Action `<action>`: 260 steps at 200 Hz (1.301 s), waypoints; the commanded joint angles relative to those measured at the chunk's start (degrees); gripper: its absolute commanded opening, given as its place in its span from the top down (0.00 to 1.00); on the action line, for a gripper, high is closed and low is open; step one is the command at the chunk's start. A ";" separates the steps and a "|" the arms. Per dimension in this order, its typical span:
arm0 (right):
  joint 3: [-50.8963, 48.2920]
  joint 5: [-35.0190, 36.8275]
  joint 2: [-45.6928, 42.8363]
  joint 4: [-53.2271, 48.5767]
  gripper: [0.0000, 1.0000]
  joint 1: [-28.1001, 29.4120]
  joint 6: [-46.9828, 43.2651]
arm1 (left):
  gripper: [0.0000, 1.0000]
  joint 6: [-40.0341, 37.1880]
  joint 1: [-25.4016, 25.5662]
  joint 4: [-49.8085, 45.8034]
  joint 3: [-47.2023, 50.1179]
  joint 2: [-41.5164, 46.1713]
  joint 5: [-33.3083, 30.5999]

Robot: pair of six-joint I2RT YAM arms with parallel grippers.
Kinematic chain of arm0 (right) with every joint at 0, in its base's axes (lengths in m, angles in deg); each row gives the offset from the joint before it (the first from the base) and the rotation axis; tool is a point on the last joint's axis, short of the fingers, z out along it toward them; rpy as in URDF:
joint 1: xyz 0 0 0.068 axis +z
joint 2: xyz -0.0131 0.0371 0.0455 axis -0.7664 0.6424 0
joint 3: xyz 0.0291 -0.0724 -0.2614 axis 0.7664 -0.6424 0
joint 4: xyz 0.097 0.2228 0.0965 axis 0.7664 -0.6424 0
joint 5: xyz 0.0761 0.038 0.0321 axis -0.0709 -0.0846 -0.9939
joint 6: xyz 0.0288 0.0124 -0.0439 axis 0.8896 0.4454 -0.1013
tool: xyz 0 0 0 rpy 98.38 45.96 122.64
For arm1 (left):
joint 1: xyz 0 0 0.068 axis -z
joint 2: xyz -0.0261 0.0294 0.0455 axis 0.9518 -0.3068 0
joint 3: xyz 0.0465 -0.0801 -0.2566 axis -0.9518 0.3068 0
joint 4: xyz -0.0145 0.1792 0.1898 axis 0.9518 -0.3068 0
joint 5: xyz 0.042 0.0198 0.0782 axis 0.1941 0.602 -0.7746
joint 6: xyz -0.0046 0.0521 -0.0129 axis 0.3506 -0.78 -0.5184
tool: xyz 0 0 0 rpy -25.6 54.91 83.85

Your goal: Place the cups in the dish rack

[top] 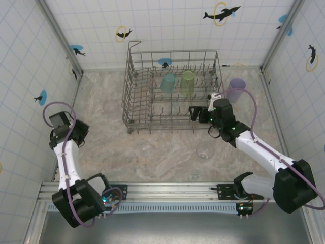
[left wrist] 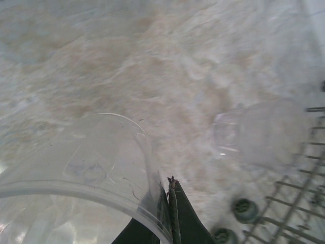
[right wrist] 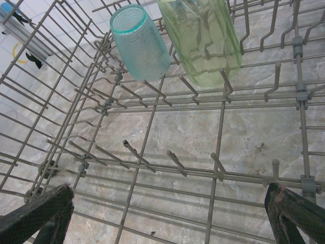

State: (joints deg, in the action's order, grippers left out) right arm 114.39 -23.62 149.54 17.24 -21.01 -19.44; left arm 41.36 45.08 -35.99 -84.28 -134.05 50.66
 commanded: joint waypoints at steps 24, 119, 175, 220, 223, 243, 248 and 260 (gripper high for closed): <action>3.35 -3.10 1.73 0.91 0.00 0.78 2.77 | 1.00 0.16 -0.29 5.93 -3.22 -0.85 10.70; 4.05 -3.42 3.65 1.84 0.00 2.22 5.18 | 1.00 8.84 -0.28 23.95 -1.15 -1.01 18.89; 5.20 -3.04 5.49 1.82 0.00 4.01 5.88 | 1.00 18.29 -0.10 40.28 2.78 -1.72 26.96; 5.33 -2.67 6.19 1.79 0.00 4.99 6.33 | 1.00 21.26 3.95 49.00 0.49 -4.41 28.76; 5.34 -2.67 6.19 1.78 0.00 5.03 6.37 | 1.00 21.50 4.20 49.69 0.40 -4.50 28.71; 5.96 -2.63 6.50 1.79 0.00 5.26 6.33 | 1.00 22.93 7.24 54.51 0.29 -5.19 28.36; 6.21 -2.68 6.61 1.87 0.00 5.26 6.28 | 1.00 23.07 8.08 55.25 0.22 -5.29 28.19; 6.75 -2.67 6.80 1.32 0.00 5.35 6.09 | 1.00 23.37 9.74 56.69 0.03 -5.80 27.70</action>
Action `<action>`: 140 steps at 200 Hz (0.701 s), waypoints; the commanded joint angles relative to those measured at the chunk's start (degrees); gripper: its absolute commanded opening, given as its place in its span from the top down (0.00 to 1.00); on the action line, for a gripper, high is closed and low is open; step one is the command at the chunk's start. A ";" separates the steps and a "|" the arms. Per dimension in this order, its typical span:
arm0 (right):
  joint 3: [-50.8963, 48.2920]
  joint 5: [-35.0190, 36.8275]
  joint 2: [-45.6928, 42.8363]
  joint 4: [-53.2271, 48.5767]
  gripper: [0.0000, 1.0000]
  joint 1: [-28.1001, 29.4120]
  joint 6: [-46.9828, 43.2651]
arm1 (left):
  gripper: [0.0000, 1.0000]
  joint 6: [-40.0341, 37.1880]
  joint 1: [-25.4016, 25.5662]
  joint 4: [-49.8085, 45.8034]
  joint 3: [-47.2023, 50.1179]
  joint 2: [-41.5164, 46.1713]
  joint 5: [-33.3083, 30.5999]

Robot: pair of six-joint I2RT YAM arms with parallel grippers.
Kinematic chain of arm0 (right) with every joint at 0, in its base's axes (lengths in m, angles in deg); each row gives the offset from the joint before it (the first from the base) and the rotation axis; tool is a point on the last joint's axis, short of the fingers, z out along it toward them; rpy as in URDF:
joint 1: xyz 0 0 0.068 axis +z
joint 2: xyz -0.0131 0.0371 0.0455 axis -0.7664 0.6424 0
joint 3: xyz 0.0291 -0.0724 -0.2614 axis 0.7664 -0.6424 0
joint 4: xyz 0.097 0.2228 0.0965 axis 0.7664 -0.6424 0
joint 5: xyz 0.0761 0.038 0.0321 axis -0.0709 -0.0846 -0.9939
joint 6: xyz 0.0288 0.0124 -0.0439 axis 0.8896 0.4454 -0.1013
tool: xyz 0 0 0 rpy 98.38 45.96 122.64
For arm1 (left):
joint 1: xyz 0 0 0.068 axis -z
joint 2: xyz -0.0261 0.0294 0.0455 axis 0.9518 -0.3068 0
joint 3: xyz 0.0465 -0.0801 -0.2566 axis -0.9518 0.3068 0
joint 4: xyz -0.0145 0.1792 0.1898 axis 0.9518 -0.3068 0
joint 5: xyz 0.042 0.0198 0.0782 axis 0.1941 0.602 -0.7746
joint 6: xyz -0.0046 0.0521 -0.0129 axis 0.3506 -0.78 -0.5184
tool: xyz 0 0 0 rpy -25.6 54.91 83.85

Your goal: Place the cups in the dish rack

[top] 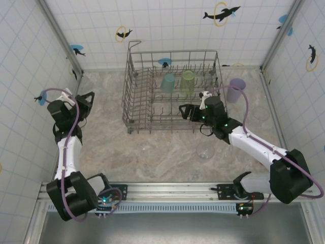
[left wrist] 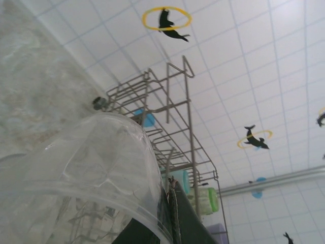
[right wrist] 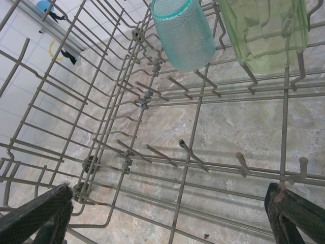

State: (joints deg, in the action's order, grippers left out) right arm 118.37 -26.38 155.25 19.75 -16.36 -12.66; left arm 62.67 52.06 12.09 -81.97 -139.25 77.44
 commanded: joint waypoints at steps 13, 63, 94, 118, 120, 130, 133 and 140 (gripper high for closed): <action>3.31 0.01 1.10 -1.58 0.00 0.78 -0.80 | 1.00 2.82 4.03 10.57 -2.14 -0.94 0.67; 3.49 -0.37 0.75 -1.61 0.00 0.87 -0.89 | 1.00 8.99 6.62 21.17 -1.37 -1.07 1.71; 3.59 -1.79 0.92 -1.00 0.00 0.78 -0.39 | 1.00 9.46 9.64 22.68 -2.93 -1.87 3.15; 3.59 -4.00 1.19 0.72 0.00 0.22 0.79 | 1.00 9.33 12.81 24.23 -3.41 -2.60 4.02; 3.55 -4.21 1.26 1.08 0.00 0.14 0.92 | 1.00 9.26 13.10 24.31 -3.38 -2.68 4.08; 3.27 -5.71 1.44 2.16 0.00 -0.49 1.79 | 1.00 9.18 14.41 24.67 -3.60 -2.99 4.03; 3.13 -6.24 1.53 2.42 0.00 -0.66 2.16 | 1.00 9.16 14.76 24.80 -3.70 -3.07 4.02; 2.69 -7.48 1.67 3.43 0.00 -1.40 3.38 | 1.00 9.24 15.71 25.24 -3.93 -3.48 4.08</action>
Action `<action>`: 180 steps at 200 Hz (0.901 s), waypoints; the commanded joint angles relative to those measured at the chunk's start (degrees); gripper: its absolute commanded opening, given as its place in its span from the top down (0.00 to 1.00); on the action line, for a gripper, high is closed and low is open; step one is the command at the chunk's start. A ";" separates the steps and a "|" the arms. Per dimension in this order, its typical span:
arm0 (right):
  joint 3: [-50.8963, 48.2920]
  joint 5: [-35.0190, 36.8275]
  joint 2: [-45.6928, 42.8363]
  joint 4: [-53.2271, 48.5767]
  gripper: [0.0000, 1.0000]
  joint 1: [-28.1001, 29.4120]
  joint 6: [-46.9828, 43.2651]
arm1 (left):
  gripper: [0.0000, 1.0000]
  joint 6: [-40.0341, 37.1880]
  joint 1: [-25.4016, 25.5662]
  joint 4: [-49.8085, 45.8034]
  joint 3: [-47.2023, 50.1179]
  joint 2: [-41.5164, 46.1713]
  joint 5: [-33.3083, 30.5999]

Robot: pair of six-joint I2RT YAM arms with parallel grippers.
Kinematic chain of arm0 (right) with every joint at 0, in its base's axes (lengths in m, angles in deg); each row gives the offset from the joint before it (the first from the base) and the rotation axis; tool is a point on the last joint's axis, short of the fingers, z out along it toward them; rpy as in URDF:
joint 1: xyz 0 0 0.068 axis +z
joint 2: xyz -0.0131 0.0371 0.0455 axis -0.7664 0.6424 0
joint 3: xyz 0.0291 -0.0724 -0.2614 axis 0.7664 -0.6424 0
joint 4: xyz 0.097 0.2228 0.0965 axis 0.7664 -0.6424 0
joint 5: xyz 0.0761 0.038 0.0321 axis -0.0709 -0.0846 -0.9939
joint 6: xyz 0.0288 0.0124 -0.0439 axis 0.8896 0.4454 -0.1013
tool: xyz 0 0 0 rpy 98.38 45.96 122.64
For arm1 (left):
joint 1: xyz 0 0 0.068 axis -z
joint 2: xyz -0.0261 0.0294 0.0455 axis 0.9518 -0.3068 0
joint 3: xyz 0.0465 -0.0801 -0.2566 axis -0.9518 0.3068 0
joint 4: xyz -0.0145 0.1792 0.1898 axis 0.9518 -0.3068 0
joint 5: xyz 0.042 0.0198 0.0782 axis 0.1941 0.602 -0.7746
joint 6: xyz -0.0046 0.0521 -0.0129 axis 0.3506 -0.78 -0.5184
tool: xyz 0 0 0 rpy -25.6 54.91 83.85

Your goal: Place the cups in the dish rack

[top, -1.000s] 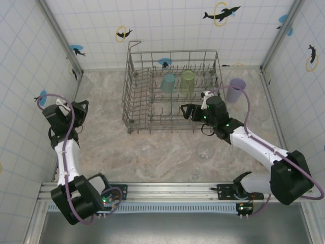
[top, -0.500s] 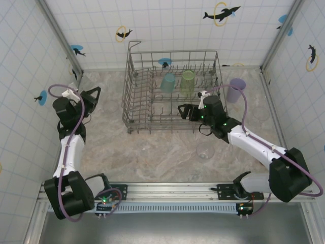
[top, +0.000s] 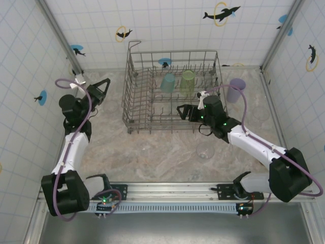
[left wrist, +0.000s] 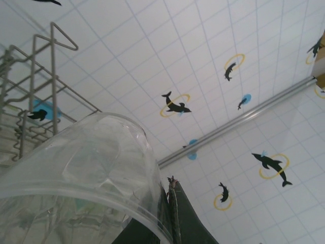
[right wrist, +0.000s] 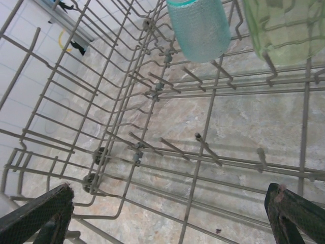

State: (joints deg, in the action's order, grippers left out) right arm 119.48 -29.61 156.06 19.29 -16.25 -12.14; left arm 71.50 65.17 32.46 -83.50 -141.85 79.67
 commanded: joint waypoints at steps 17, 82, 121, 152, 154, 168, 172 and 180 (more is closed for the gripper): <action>0.66 -6.12 1.02 5.95 0.00 -2.89 4.92 | 1.00 0.68 5.05 6.10 -3.23 -2.07 1.91; -2.01 -12.93 1.57 14.28 0.00 -6.55 12.42 | 1.00 -1.19 14.13 7.46 -6.04 -6.65 1.97; -1.84 -15.23 2.30 17.87 0.00 -7.24 15.62 | 1.00 -2.34 19.60 7.91 -7.37 -10.30 1.19; -1.83 -18.24 2.85 22.38 0.00 -7.31 18.98 | 1.00 -2.40 23.91 9.67 -9.45 -14.27 1.83; -1.90 -18.22 2.84 22.57 0.00 -7.32 19.15 | 1.00 -2.44 24.25 9.72 -9.57 -14.48 1.84; -2.17 -17.70 2.75 24.41 0.00 -7.30 20.52 | 1.00 -2.46 25.76 10.35 -10.22 -16.10 1.78; -2.31 -17.55 2.75 24.99 0.00 -7.28 20.91 | 1.00 -2.38 26.20 10.54 -10.46 -16.54 1.79; -2.44 -17.48 2.76 26.22 0.00 -7.31 21.79 | 1.00 -2.32 27.05 10.80 -10.86 -17.52 1.77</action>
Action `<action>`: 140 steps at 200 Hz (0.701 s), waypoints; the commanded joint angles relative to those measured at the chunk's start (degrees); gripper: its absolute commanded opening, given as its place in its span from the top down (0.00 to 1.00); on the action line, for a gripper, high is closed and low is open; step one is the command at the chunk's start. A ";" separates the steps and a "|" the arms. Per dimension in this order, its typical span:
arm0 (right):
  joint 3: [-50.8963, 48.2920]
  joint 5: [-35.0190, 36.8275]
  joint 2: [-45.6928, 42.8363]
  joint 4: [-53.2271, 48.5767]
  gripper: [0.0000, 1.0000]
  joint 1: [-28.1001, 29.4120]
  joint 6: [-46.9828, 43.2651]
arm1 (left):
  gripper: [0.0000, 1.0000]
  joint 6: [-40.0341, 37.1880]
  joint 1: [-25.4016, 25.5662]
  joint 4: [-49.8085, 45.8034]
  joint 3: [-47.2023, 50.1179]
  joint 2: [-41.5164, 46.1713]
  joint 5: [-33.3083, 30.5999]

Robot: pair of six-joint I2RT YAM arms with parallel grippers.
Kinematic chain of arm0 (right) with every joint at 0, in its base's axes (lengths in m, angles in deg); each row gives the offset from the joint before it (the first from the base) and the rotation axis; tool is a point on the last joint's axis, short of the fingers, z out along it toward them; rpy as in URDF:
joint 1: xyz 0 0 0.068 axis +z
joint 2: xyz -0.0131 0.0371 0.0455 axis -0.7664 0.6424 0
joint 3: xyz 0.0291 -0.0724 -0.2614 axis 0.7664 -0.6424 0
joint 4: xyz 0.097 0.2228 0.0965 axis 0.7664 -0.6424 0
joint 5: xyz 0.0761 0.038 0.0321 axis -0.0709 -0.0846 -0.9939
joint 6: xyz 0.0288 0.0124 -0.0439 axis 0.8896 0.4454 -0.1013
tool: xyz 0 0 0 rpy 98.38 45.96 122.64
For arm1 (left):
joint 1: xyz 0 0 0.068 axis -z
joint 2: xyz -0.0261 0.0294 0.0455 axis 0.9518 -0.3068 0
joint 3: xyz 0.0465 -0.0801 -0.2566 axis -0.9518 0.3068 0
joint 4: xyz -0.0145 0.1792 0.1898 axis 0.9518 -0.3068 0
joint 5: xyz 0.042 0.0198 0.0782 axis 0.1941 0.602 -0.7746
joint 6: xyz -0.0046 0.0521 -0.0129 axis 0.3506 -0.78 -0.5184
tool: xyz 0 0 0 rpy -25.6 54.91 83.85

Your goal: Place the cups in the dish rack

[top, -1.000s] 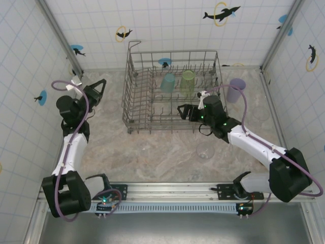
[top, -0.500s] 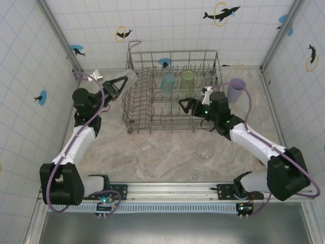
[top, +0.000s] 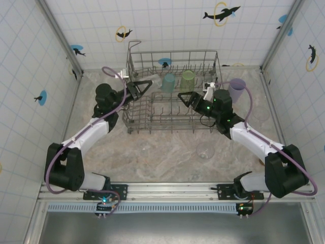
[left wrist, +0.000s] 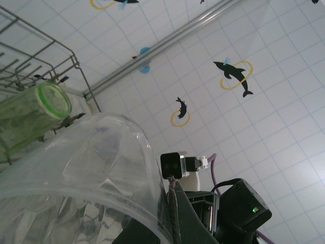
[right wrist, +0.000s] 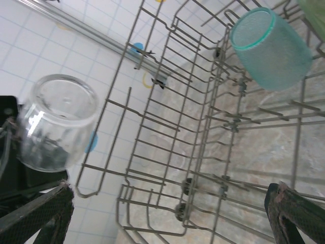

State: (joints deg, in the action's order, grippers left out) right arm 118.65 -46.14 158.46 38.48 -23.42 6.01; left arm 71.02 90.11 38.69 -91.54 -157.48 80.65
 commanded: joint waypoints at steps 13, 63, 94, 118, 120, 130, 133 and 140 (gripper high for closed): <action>-1.62 -0.89 0.60 8.84 0.00 -0.15 4.94 | 1.00 -1.74 3.51 4.95 -3.41 -3.27 0.75; -1.27 -1.01 2.17 15.32 0.00 0.28 9.21 | 1.00 -1.35 8.45 6.86 -4.36 -6.53 0.02; -1.40 0.06 3.28 16.84 0.00 0.70 11.12 | 1.00 -1.30 10.16 8.13 -3.29 -7.68 -0.45; -1.48 0.16 4.58 19.49 0.00 1.11 13.32 | 1.00 -1.22 10.94 8.87 -3.46 -8.48 -0.39; -1.45 0.22 4.68 19.72 0.00 1.17 13.56 | 1.00 -1.15 10.98 8.95 -3.56 -8.52 -0.42; -1.28 0.33 5.24 20.30 0.02 1.33 14.52 | 1.00 -1.11 11.21 9.34 -3.58 -8.80 -0.42; -1.19 0.34 5.42 20.41 0.02 1.37 14.77 | 1.00 -1.09 11.29 9.41 -3.58 -8.88 -0.37; -1.09 0.31 5.81 21.17 0.03 1.45 15.55 | 1.00 -0.96 11.42 9.77 -3.61 -9.04 -0.32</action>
State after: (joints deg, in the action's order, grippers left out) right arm 118.17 -46.33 162.83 54.53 -22.52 18.27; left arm 71.06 100.99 44.00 -93.83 -165.69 80.39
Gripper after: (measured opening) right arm 0.980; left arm 0.075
